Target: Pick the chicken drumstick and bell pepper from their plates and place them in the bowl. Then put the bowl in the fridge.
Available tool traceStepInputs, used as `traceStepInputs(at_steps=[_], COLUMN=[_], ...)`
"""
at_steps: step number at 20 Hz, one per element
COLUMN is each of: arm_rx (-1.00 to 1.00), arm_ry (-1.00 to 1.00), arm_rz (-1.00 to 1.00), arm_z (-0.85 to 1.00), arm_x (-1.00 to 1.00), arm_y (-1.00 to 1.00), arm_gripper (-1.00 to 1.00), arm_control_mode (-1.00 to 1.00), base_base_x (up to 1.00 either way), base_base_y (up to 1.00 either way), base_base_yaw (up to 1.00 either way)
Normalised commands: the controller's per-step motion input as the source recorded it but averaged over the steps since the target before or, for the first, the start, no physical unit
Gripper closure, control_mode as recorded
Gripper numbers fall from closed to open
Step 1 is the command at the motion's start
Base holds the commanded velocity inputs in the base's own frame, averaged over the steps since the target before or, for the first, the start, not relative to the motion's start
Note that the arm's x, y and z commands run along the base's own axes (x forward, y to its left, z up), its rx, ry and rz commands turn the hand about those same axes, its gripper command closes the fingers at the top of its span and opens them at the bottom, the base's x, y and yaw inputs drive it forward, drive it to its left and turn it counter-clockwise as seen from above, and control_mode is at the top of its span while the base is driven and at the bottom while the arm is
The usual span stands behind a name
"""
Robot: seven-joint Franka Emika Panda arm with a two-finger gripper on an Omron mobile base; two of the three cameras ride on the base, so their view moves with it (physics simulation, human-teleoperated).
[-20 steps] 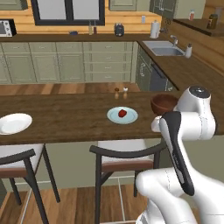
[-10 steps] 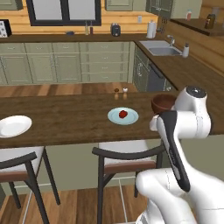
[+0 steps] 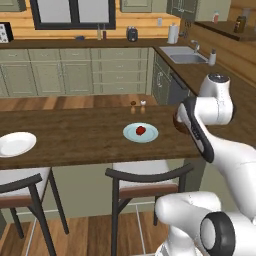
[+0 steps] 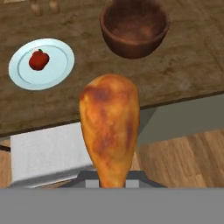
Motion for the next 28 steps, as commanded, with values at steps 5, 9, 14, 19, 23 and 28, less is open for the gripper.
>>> traceStepInputs(at_steps=[5, 9, 14, 19, 23, 28], arm_rx=[0.04, 0.1, 0.11, 0.04, 0.0, 0.0], arm_ry=[0.19, 0.16, 0.04, 0.0, 0.0, 0.01], arm_rz=[-0.13, -0.06, -0.03, 0.0, -0.03, -0.03], arm_z=[-0.09, -0.1, -0.53, -0.63, -0.44, -0.42], arm_x=[1.0, 1.0, 1.0, 0.92, 0.9, 0.63], arm_y=[-0.82, -0.73, -0.35, -0.36, -0.14, -0.28], arm_gripper=[1.0, 1.0, 1.0, 1.0, 1.0, 1.0], arm_control_mode=[-1.0, -1.0, -1.0, -1.0, -1.0, -1.0], base_base_x=[0.0, 0.0, 0.0, 0.0, 0.0, 0.0], base_base_y=[0.0, 0.0, 0.0, 0.0, 0.0, 0.0], base_base_yaw=[0.0, 0.0, 0.0, 0.0, 0.0, 0.0])
